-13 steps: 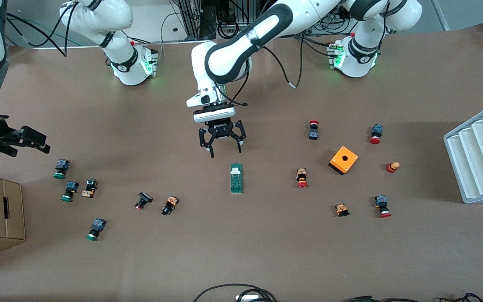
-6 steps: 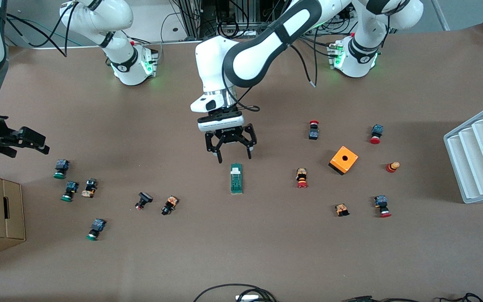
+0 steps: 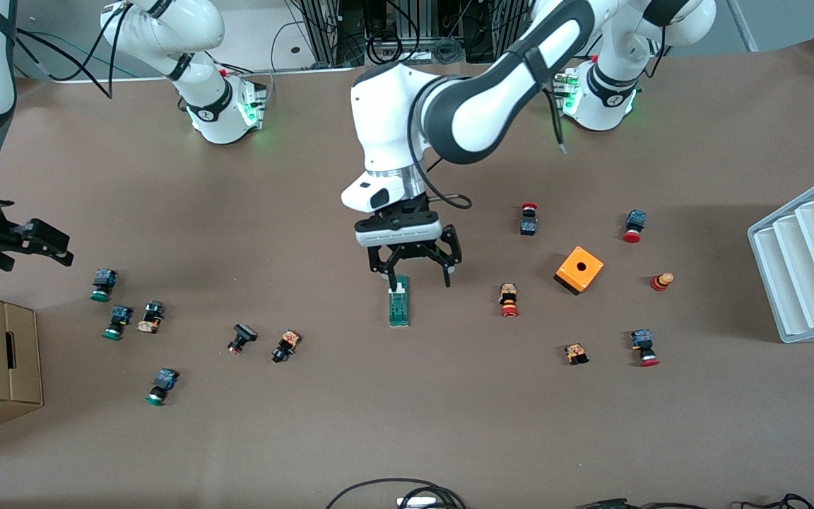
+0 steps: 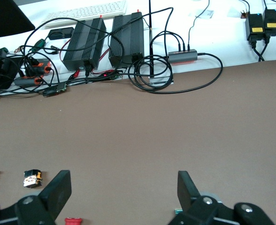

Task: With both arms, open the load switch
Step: 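Open the left gripper and lift it off the switch body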

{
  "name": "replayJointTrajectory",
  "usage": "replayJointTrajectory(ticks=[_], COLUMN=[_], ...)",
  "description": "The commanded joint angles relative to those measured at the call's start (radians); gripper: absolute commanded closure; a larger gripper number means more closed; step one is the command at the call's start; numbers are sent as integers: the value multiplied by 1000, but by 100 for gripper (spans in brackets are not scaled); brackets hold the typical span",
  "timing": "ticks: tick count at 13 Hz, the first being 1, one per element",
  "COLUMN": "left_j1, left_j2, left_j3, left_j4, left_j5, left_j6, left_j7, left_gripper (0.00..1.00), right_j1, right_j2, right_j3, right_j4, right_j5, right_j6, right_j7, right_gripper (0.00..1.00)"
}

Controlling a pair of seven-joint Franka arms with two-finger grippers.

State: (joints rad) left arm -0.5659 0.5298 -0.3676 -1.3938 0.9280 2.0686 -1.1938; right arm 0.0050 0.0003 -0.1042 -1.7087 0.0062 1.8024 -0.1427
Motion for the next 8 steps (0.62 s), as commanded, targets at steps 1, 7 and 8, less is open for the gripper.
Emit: replayJointTrajectory(ticks=[1, 7, 8], left_j1=[6, 3, 4], left_j2=[-7, -91, -106], left_j3=[-8, 127, 145], left_j4=[57, 81, 87], left_j5=[-76, -334, -381], left_j6=[-34, -44, -45], left_j7=[129, 373, 407], left_gripper=[0, 0, 0], right_j1=[3, 6, 6], right_j2=[15, 24, 24], right_j3=[1, 1, 1], right_j4=[26, 32, 32], right_j5=[-26, -32, -31], right_j6=[11, 11, 8], right_j7=[-9, -6, -5], right_gripper=[0, 0, 0])
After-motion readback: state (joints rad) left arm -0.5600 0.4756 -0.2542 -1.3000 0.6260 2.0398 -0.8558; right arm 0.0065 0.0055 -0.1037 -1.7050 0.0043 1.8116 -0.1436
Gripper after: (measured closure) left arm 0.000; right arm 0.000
